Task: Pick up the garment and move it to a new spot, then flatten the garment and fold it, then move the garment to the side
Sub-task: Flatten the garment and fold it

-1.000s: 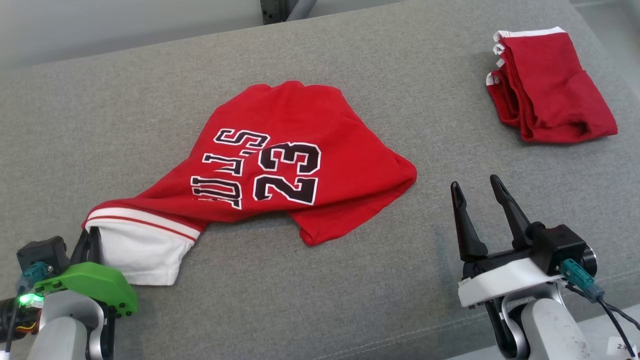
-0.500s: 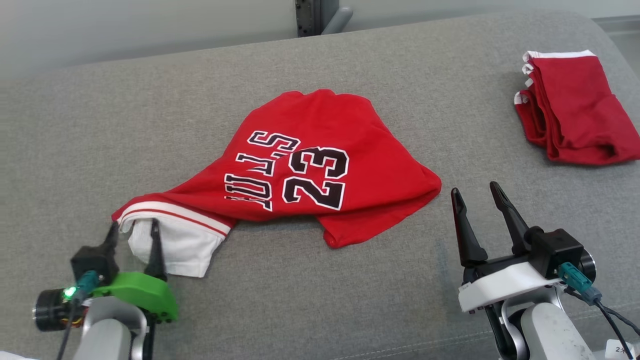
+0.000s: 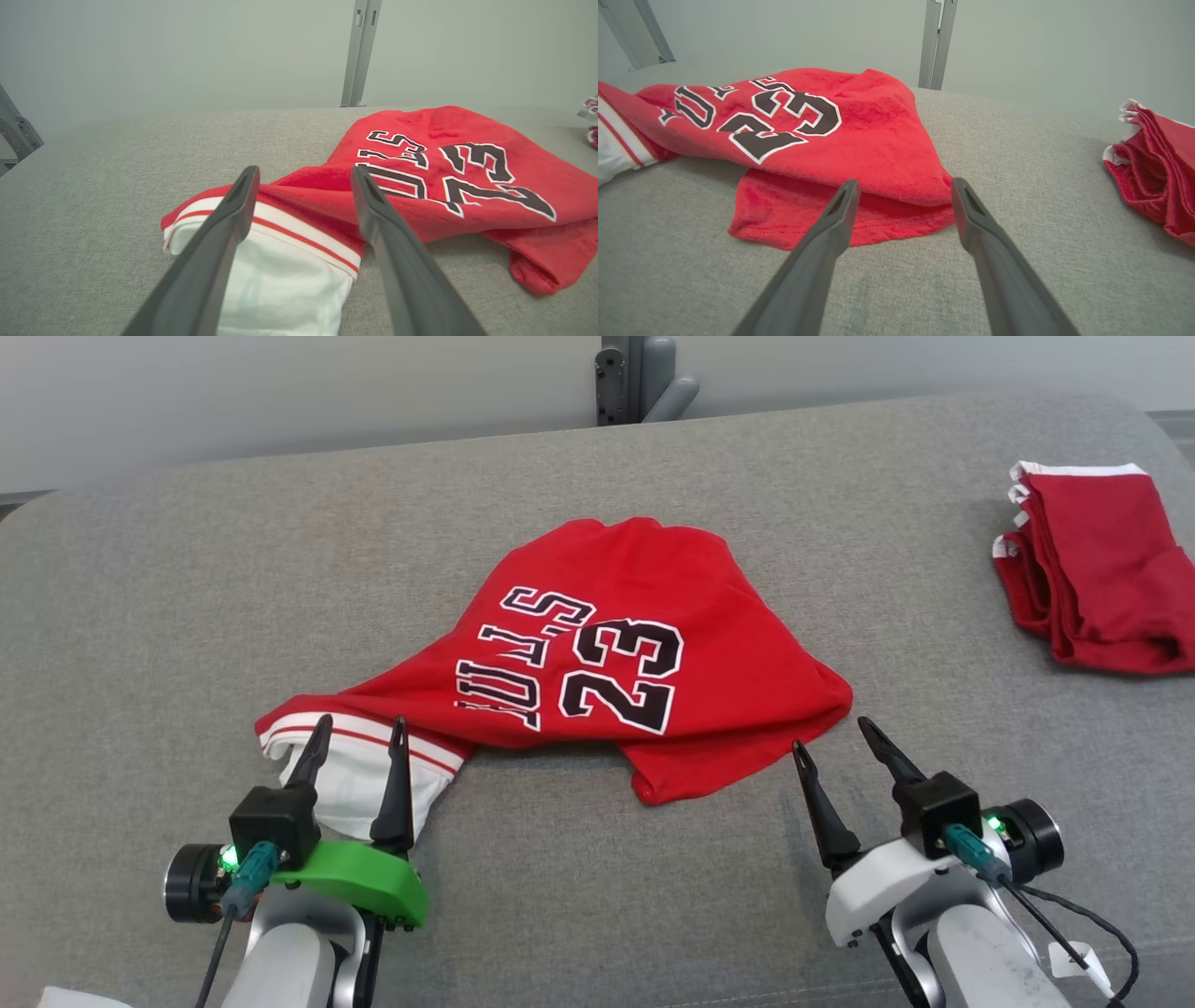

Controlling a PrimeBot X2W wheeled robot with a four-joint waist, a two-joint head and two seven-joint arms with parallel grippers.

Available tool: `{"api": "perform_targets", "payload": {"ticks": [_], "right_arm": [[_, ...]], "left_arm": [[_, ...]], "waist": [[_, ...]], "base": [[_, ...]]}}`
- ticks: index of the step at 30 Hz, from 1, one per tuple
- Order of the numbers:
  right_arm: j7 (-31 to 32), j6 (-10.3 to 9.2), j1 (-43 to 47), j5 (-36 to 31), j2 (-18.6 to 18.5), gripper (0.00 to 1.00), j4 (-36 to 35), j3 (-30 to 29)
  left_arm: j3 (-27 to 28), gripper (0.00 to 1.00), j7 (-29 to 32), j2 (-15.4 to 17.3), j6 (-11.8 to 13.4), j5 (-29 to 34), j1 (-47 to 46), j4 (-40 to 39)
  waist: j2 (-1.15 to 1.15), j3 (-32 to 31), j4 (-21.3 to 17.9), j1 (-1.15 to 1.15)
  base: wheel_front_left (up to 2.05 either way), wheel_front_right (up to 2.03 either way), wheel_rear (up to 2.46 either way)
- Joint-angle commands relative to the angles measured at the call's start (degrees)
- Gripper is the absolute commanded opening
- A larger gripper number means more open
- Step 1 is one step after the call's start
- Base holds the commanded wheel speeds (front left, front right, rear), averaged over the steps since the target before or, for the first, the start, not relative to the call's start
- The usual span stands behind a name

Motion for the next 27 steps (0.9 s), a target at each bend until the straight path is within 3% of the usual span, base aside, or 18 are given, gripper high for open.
{"api": "perform_targets", "payload": {"ticks": [1, 8, 17, 18, 20, 27], "right_arm": [[0.02, -0.07, -1.49, -1.65, -0.64, 1.0, 1.87, 0.21], [-0.22, -0.08, -8.09, -9.31, -3.97, 1.0, 14.81, 1.7], [-1.13, -0.08, -15.03, -11.86, -6.92, 1.0, 24.91, 1.74], [-1.16, -0.08, -15.52, -11.91, -7.13, 0.47, 25.52, 1.67], [-1.2, -0.08, -16.73, -11.45, -7.59, 0.0, 26.56, 1.63], [-1.24, -0.08, -20.8, -10.2, -10.17, 0.0, 24.66, 1.56]], "left_arm": [[0.18, 1.0, -0.35, -0.08, 0.48, 0.12, 1.07, -0.83], [1.49, 1.0, -0.79, -0.25, 2.26, -0.65, 4.77, -6.07], [2.57, 1.0, -1.0, 0.15, 3.85, -1.24, 8.18, -10.88], [2.49, 1.0, -1.0, 0.11, 3.97, -1.26, 8.41, -11.2], [2.44, 1.0, -1.0, 0.08, 4.08, -1.38, 8.8, -11.76], [1.95, 1.0, -1.02, -0.44, 4.53, -1.63, 9.55, -12.59]], "waist": [[0.63, 0.0, 1.28, 0.0], [0.63, 0.18, 5.96, 0.0], [0.63, 1.04, 11.13, 0.0], [0.63, 1.1, 11.57, 0.0], [0.63, 1.2, 12.32, 0.0], [0.63, 1.53, 13.91, 0.0]], "base": [[0.0, 0.0, 0.0], [0.0, 0.0, 0.0], [0.0, 0.0, 0.0], [0.0, 0.0, 0.0], [0.0, 0.0, 0.0], [0.0, 0.0, 0.0]]}}
